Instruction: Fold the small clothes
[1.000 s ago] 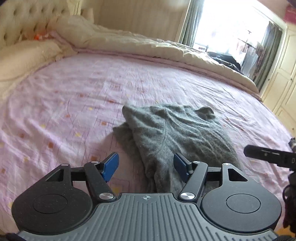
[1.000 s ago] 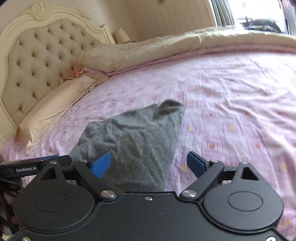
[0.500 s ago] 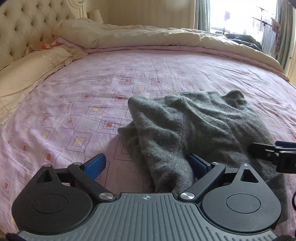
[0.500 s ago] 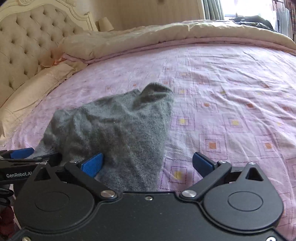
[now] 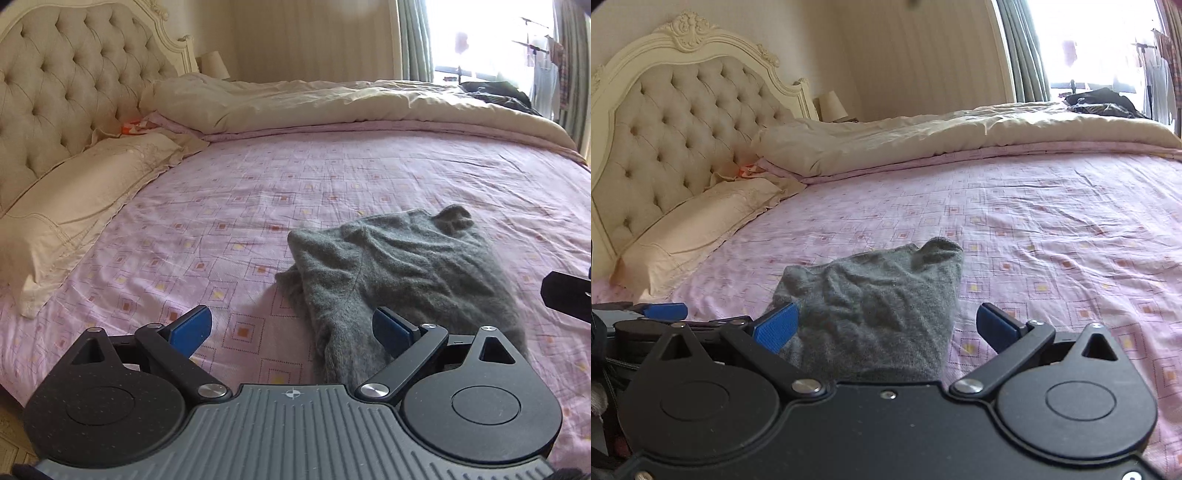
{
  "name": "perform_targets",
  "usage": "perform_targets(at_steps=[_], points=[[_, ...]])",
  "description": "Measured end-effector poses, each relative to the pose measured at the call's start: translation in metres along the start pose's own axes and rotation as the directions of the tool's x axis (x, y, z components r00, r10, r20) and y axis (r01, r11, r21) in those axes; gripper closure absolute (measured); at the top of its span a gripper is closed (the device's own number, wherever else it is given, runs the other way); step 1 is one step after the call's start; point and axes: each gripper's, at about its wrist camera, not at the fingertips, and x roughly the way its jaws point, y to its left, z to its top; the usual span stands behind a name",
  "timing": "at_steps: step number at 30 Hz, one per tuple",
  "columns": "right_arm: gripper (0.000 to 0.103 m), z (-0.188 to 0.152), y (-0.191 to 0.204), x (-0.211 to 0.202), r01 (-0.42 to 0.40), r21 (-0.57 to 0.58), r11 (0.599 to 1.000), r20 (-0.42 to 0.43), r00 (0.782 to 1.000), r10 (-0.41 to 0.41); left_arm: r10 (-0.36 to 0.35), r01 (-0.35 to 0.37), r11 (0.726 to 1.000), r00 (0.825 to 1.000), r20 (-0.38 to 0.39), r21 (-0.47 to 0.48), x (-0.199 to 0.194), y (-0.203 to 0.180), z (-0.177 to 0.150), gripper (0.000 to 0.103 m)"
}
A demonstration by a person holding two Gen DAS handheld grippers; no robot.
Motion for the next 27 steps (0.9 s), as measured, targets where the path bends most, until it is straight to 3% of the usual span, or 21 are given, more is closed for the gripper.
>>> perform_targets(at_steps=[3,6,9,15,27], points=[[0.001,-0.008,0.01,-0.01,0.099,-0.006,0.995,0.004,0.995,-0.099,-0.02,0.02,1.0,1.0,-0.007,-0.013,-0.007,-0.001,-0.009,0.008],[0.001,-0.015,0.019,-0.011,0.23,-0.059,0.971,-0.031,0.972,-0.232,-0.052,0.05,0.998,0.998,-0.033,-0.04,-0.01,0.0,-0.016,0.008],[0.001,-0.02,0.021,-0.012,0.216,-0.075,0.973,-0.065,0.973,-0.221,-0.069,0.065,0.996,0.995,-0.068,-0.056,-0.01,0.0,-0.022,0.008],[0.001,-0.025,0.014,-0.017,0.125,0.03,0.992,-0.111,0.986,-0.121,-0.076,0.071,0.996,0.993,-0.094,-0.059,-0.014,-0.002,-0.032,0.008],[0.001,-0.036,0.018,-0.018,0.142,0.043,0.989,-0.132,0.982,-0.136,-0.085,0.08,0.995,0.991,-0.104,-0.052,-0.02,-0.006,-0.04,0.008]])
